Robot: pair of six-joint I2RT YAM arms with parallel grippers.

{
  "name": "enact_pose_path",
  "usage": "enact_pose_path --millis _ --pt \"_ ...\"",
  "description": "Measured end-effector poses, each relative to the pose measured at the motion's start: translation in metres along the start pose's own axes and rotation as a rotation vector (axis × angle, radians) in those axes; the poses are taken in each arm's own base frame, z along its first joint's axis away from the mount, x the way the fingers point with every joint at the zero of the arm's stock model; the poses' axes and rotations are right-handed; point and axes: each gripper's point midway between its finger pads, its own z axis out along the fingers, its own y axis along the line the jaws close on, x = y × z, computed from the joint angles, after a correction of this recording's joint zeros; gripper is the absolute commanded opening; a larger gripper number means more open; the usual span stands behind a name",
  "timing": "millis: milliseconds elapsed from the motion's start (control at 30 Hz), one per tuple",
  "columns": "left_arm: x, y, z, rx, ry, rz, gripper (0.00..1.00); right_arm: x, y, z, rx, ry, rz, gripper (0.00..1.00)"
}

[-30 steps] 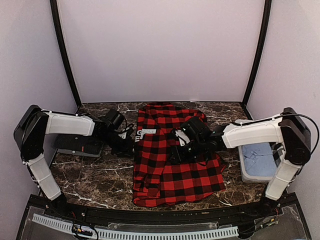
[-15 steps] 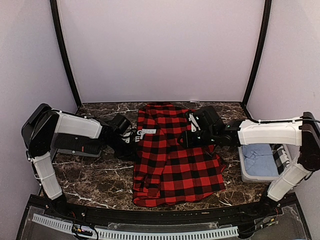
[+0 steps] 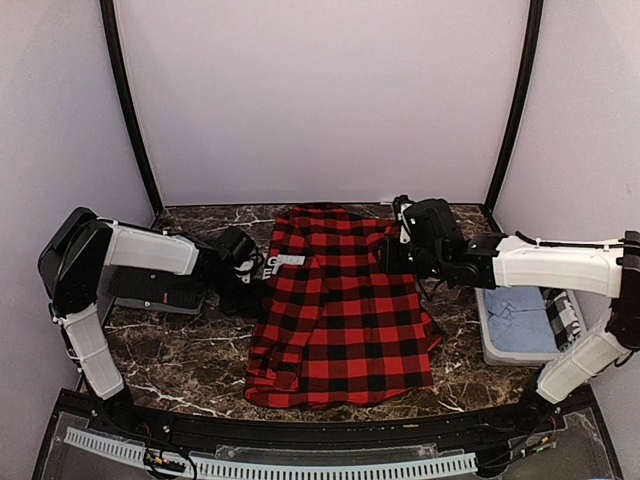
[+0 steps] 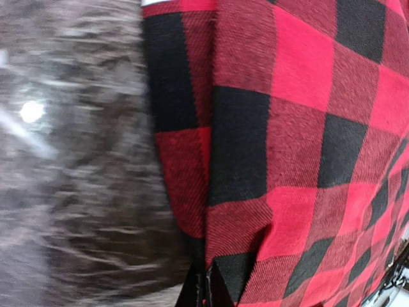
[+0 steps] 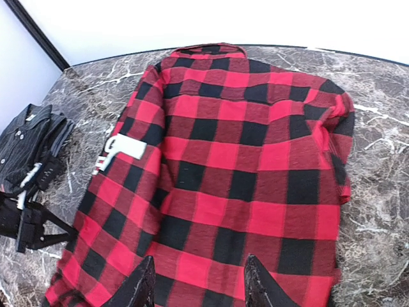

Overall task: Fold and stack the long sleeve shirts
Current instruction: Move the 1/3-folded shirt to the center of the board.

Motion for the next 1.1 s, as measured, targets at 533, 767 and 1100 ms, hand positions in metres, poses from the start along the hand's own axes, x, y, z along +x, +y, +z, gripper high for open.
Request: enact_pose_path --millis 533,767,1100 --pt "-0.020 0.065 -0.022 -0.119 -0.048 -0.065 0.00 0.052 -0.037 0.006 0.095 0.132 -0.027 0.45" --pt "-0.004 0.075 -0.027 -0.125 -0.043 -0.086 0.00 0.103 -0.053 -0.005 0.094 0.268 -0.011 0.44" --pt "0.009 0.077 -0.031 -0.108 -0.033 -0.112 0.00 0.151 -0.057 -0.013 0.056 0.403 0.053 0.41"
